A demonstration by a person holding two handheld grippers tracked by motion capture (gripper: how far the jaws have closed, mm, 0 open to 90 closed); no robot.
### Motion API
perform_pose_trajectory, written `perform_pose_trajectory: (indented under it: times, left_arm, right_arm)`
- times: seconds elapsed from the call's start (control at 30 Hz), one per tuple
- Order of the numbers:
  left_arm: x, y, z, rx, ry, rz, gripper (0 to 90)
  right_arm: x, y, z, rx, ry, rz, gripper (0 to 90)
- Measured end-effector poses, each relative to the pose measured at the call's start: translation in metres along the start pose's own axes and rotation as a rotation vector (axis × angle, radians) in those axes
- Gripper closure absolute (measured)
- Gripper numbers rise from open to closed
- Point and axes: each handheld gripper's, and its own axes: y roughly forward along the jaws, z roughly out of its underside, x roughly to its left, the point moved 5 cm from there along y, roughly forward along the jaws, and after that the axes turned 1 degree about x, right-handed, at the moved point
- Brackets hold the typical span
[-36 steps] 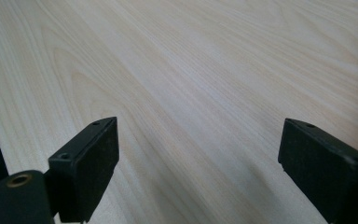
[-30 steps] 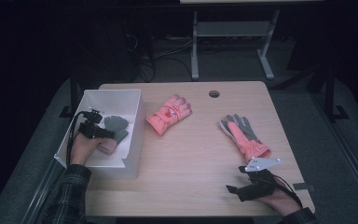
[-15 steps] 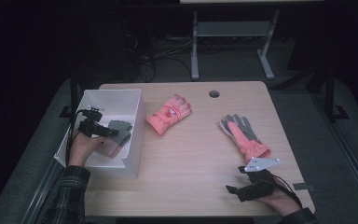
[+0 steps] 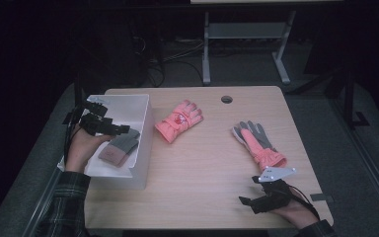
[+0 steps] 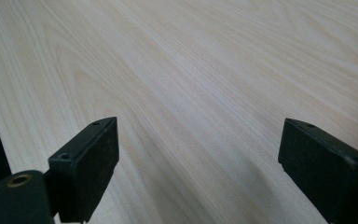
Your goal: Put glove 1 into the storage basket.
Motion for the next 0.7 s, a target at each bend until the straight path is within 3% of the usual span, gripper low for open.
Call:
perform_pose_trajectory:
  times: [0.07,0.43,0.7]
  left_arm:
    - [-0.014,-0.001,-0.006,-0.012,0.024,0.038,17.3]
    - [-0.079,-0.003,-0.033,-0.058,0.120,0.150,17.4]
    - [-0.122,0.006,-0.036,-0.059,0.165,0.222,17.5]
  right_arm:
    - [0.000,0.000,0.000,0.005,-0.002,0.005,11.9]
    - [0.001,-0.002,-0.002,0.019,0.006,-0.007,11.9]
    - [0.002,-0.003,-0.002,0.016,0.003,-0.005,12.0]
